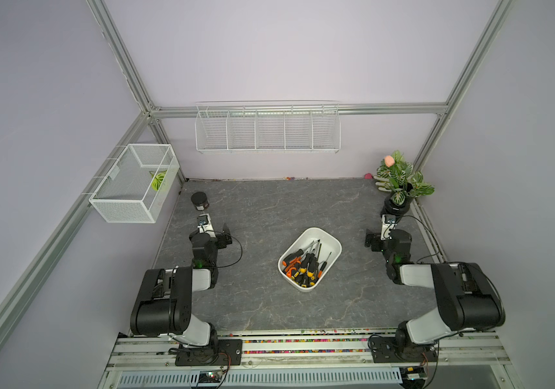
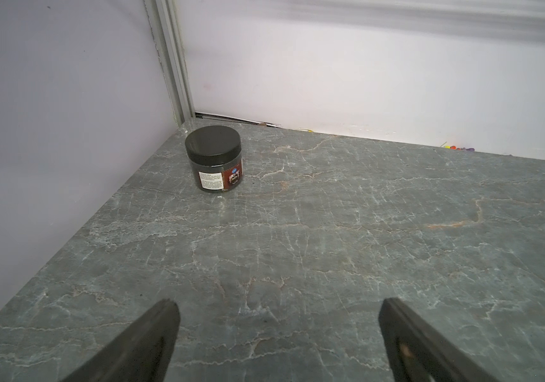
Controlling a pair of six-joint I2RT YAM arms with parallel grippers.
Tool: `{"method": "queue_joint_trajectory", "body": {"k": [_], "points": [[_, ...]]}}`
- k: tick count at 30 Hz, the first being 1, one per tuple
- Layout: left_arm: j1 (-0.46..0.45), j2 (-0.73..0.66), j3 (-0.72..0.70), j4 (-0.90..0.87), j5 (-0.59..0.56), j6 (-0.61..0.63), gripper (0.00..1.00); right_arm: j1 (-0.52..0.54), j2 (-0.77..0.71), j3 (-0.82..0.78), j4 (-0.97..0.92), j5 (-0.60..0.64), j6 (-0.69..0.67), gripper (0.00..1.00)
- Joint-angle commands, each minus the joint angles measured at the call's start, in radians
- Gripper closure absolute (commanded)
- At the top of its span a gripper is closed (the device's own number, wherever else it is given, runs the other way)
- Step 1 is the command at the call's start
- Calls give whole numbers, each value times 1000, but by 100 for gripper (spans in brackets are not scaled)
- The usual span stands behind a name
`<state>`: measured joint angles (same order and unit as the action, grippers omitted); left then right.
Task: Take out the screwdriver from the storage box
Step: Pick up the storage box at the center of the board.
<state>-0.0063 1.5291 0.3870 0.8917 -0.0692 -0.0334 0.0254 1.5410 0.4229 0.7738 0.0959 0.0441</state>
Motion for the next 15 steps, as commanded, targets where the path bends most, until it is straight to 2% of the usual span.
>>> {"method": "queue_joint_trajectory", "body": {"k": [1, 10, 13, 15], "points": [[6, -19, -10, -14, 14, -4, 0, -4, -25, -13, 12, 2, 3, 1], [12, -18, -12, -9, 18, -10, 0, -4, -25, -15, 12, 1, 1, 1], [11, -33, -8, -28, -57, -40, 0, -4, -24, -15, 12, 2, 1, 1], [9, -32, -6, -32, -68, -45, 0, -4, -24, -15, 12, 1, 2, 1]]}}
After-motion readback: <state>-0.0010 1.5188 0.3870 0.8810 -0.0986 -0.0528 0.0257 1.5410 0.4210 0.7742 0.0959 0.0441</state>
